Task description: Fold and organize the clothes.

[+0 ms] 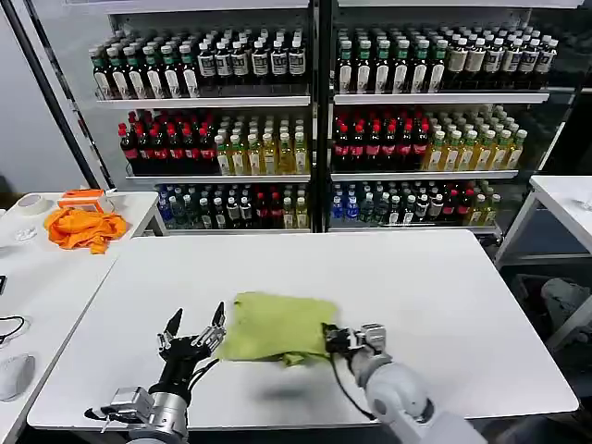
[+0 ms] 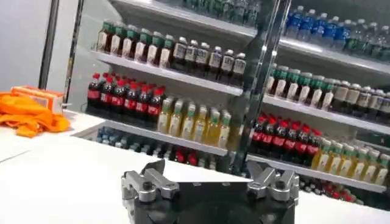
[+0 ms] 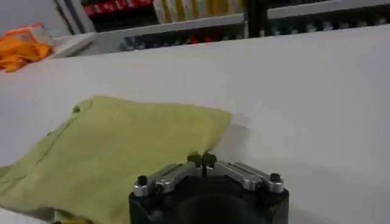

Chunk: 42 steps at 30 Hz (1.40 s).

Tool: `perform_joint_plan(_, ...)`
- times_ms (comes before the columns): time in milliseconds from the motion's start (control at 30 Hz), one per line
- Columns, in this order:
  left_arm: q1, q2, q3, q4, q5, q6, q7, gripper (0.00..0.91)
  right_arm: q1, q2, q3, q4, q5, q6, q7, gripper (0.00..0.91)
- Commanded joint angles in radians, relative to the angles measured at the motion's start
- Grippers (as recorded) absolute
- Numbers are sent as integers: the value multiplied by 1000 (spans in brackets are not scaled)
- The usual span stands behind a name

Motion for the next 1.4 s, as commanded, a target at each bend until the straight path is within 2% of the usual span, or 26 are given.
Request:
perform_joint_plan(33,-2,6,10,8,0,-9,5,907,-13,-179,181,-41,-192,-5,-133,0)
perform_joint_plan(133,-1,5,16,15,1,-22,9,907,-8,-185,196,-55,-240,-5,-160,0)
perform_joint_plan(167,-2,1,19,18,3,-23,9,907,-7,-187,198,-58,-258,-5,-171,302)
perform_joint_plan(200,-6,-3,23,24,8,-22,8,907,-4,-188,202,-58,-311,13,-193,907)
perform_joint_plan(333,-9,-4,29,44,100,-13,12,907,-26,-190,213,-25,-329,59,-194,907)
perform_joint_plan(400,-5,7,24,43,102,-10,16,907,-62,-191,228,11,-369,156,-182,907)
perform_joint_plan(467,0,13,15,47,109,-11,20,907,-86,-197,243,23,-410,202,-189,907)
perform_joint_plan(500,0,17,9,51,117,-11,20,907,-116,-200,256,29,-445,265,-190,907)
perform_joint_plan(600,-1,25,7,55,120,-9,21,907,-151,-193,268,21,-473,337,-183,907)
perform_joint_plan(800,-11,38,4,63,130,-12,28,907,-279,-117,350,152,-466,371,-143,907)
perform_joint_plan(1000,6,68,-9,53,141,-11,41,907,-436,-67,445,265,-451,392,-161,907)
perform_joint_plan(1067,2,69,-8,58,144,-12,40,907,-461,-50,461,263,-453,417,-170,907)
perform_joint_plan(1167,-6,67,-6,52,168,-15,39,907,-501,-29,480,274,-447,505,-215,907)
perform_joint_plan(1267,-3,67,1,42,188,-18,40,907,-544,-9,489,282,-450,563,-223,907)
perform_joint_plan(1400,3,66,6,37,195,-40,40,907,-582,31,484,278,-456,578,-217,907)
